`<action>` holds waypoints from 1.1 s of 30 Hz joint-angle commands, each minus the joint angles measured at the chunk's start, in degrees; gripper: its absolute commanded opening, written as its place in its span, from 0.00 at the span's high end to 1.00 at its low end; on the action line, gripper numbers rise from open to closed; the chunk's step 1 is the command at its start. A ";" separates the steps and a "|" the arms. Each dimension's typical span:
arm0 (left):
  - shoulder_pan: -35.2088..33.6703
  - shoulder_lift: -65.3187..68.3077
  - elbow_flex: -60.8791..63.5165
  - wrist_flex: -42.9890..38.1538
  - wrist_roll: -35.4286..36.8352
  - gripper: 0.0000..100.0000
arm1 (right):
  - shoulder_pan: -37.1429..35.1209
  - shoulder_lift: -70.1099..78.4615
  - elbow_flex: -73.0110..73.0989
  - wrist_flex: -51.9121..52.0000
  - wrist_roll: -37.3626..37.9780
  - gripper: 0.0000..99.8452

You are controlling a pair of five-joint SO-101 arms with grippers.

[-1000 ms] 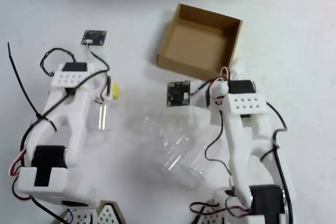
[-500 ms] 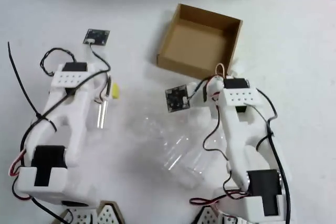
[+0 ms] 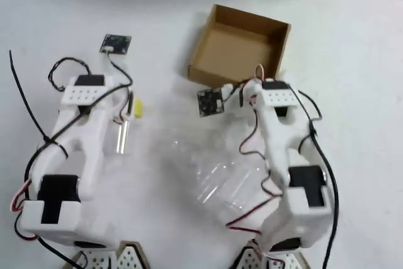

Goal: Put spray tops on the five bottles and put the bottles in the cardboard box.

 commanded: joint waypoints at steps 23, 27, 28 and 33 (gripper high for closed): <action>-0.13 -3.56 -0.26 -0.97 -0.79 0.88 | 2.86 14.46 -48.09 40.92 -21.89 0.98; -0.31 -3.74 -0.44 0.88 -0.79 0.88 | 2.59 10.07 -54.51 48.66 -43.25 0.98; -0.48 -4.09 -0.44 1.05 -0.62 0.88 | 2.59 9.01 -55.12 50.68 -48.62 0.98; -0.66 -11.82 2.11 3.08 -0.26 0.88 | 4.44 3.47 -50.11 54.29 -66.55 0.98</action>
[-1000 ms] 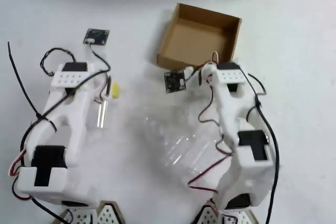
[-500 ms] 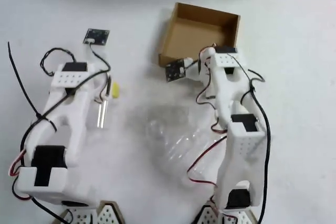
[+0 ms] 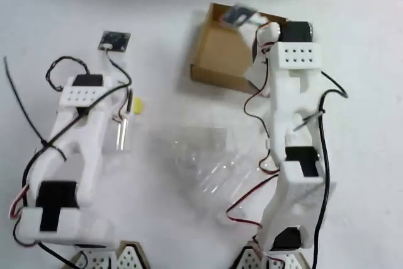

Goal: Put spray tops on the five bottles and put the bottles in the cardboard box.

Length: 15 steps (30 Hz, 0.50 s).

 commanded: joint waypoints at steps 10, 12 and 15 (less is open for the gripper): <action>-0.13 -42.42 24.88 -5.98 -0.18 0.88 | 2.42 -29.14 32.70 -6.73 -12.04 0.98; -0.13 -48.22 26.46 -7.03 -0.18 0.88 | 2.42 -33.80 32.88 -7.08 -11.87 0.98; 1.54 -56.40 26.64 -7.38 -0.35 0.88 | 1.63 -40.22 31.21 -8.48 -11.87 0.98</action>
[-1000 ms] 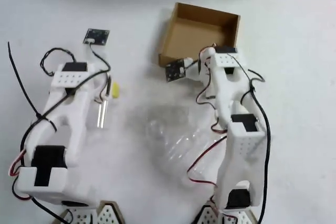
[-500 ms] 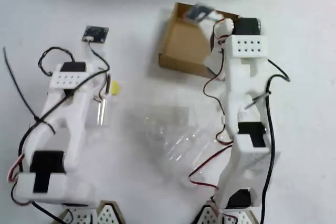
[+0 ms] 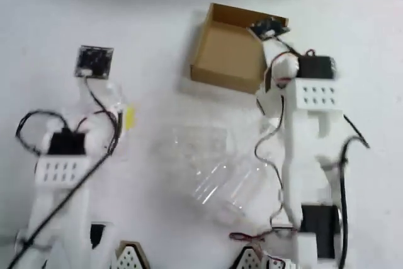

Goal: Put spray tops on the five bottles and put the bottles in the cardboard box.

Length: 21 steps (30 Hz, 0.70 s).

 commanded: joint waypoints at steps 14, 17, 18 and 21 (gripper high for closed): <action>23.16 -31.78 13.01 -20.84 -0.18 0.88 | -13.32 -23.52 -2.73 -29.32 -6.51 0.98; 23.69 -36.00 18.73 -23.56 -0.18 0.88 | -15.34 -24.04 -2.73 -30.46 -19.34 0.98; 23.69 -37.93 20.75 -24.18 -0.18 0.88 | -16.13 -24.13 -2.73 -30.37 -22.95 0.98; 23.69 -43.65 25.14 -23.74 -0.18 0.88 | -17.71 -24.13 -2.73 -30.46 -26.55 0.98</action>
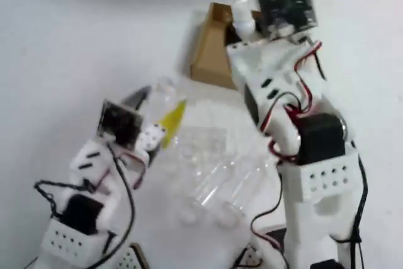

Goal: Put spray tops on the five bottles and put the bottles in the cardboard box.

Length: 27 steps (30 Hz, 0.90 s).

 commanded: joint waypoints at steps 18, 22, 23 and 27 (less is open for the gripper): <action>-16.75 -24.04 21.71 1.67 7.21 0.88 | -19.47 -16.22 19.96 -20.70 -4.22 0.98; -16.48 -24.04 21.98 2.64 7.56 0.88 | -19.82 -19.03 25.49 -32.84 -4.22 0.98; -16.22 -24.13 22.07 3.34 7.56 0.88 | -20.53 -19.30 26.29 -34.33 -4.22 0.98; -14.64 -24.13 22.15 3.87 7.47 0.88 | -21.41 -20.00 30.68 -35.74 -4.66 0.98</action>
